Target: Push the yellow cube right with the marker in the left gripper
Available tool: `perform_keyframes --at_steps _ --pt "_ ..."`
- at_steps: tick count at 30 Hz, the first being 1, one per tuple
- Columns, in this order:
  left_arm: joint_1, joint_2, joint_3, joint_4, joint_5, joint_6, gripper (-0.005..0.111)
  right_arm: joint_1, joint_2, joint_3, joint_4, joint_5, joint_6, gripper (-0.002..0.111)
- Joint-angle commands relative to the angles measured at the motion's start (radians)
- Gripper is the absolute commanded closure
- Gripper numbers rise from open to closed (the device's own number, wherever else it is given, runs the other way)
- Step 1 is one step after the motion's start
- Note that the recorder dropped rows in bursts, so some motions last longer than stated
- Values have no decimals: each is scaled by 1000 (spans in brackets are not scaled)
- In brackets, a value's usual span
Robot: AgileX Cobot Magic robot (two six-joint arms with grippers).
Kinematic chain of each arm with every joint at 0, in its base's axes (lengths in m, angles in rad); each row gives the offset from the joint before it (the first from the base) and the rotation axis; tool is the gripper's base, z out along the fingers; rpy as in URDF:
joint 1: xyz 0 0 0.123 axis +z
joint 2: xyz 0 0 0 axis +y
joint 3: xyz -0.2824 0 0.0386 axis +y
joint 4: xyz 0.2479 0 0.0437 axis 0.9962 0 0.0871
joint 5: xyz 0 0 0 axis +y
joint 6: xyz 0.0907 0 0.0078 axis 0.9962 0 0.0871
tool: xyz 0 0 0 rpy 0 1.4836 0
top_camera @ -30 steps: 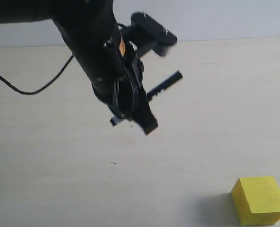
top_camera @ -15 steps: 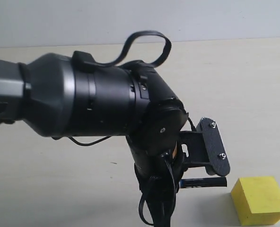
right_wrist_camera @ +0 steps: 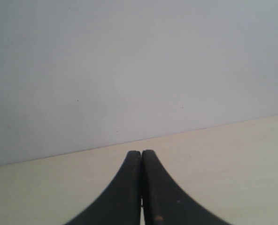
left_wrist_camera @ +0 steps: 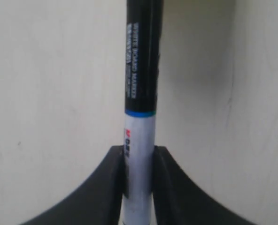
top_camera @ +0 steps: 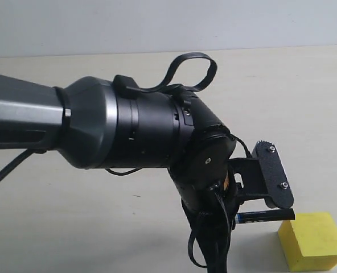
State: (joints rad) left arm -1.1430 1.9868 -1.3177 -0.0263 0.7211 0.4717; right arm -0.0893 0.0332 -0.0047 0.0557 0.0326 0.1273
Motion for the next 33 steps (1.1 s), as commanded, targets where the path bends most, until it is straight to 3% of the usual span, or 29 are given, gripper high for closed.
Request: perform_keyframes --at_steps 1,9,33 --pt "-4 1 -27 -14 -2 0 107 -5 -8 5 -3 -10 1 108" --pt "6 3 -47 -2 151 0 107 -5 -8 5 -3 -10 1 108" --pt "6 46 -47 -42 45 18 107 -5 -8 5 -6 -10 1 108"
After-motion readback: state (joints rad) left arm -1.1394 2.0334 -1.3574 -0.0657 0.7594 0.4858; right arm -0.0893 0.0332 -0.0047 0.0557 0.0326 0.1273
